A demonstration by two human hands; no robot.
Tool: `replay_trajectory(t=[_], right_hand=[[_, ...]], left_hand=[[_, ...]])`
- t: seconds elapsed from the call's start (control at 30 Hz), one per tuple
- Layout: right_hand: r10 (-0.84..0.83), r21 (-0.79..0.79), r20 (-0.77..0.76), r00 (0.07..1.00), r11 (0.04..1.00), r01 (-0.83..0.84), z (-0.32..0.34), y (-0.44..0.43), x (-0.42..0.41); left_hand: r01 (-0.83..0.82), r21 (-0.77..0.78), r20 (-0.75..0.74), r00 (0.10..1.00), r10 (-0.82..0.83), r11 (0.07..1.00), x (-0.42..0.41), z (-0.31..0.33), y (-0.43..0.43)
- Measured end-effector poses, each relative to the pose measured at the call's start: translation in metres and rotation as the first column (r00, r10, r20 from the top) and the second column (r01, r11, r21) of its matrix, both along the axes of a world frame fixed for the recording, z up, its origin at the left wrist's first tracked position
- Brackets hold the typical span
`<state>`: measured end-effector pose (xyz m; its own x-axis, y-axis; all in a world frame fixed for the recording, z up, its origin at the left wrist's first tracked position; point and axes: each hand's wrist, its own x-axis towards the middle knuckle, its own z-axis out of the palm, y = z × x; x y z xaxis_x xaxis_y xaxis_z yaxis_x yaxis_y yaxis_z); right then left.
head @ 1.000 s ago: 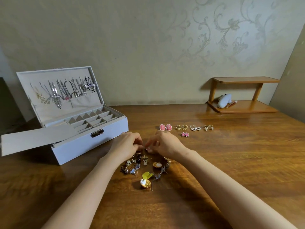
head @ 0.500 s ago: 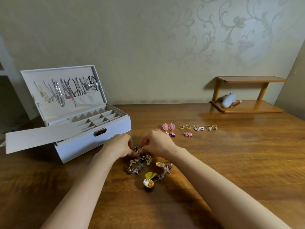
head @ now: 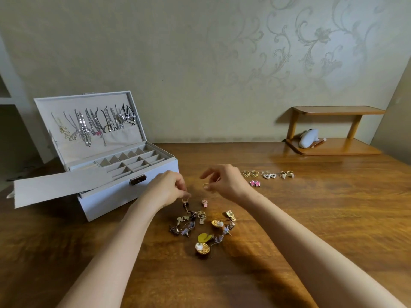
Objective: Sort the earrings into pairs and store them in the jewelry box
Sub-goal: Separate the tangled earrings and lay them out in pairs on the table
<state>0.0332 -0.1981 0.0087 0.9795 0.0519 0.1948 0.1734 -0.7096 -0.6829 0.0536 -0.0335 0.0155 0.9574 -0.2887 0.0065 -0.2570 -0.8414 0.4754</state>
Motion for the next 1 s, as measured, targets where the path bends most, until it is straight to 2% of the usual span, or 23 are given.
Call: replay_trajectory(t=[0.07, 0.2, 0.33, 0.43, 0.6, 1.0], right_hand=[[-0.053, 0.032, 0.000, 0.999, 0.998, 0.053, 0.001, -0.016, -0.003], [-0.196, 0.142, -0.024, 0.980, 0.970, 0.197, -0.006, -0.043, -0.005], [-0.285, 0.026, -0.025, 0.958, 0.958, 0.285, -0.017, -0.057, -0.003], [-0.324, 0.061, -0.061, 0.944, 0.943, 0.328, -0.026, -0.061, -0.001], [-0.384, 0.038, -0.022, 0.923, 0.922, 0.384, -0.037, -0.060, 0.007], [-0.391, -0.057, 0.015, 0.920, 0.918, 0.392, -0.044, -0.055, 0.013]], left_hand=[[0.051, -0.056, 0.038, 0.998, -0.049, 0.997, 0.002, 0.000, -0.012], [0.127, -0.053, 0.065, 0.990, -0.124, 0.990, 0.009, -0.008, -0.049], [0.105, -0.011, 0.065, 0.992, -0.104, 0.994, 0.018, -0.016, -0.079], [0.099, 0.031, 0.053, 0.993, -0.101, 0.995, 0.024, -0.022, -0.090], [0.109, 0.050, 0.055, 0.992, -0.112, 0.993, 0.029, -0.026, -0.094], [0.120, 0.045, 0.053, 0.991, -0.122, 0.992, 0.030, -0.027, -0.094]])
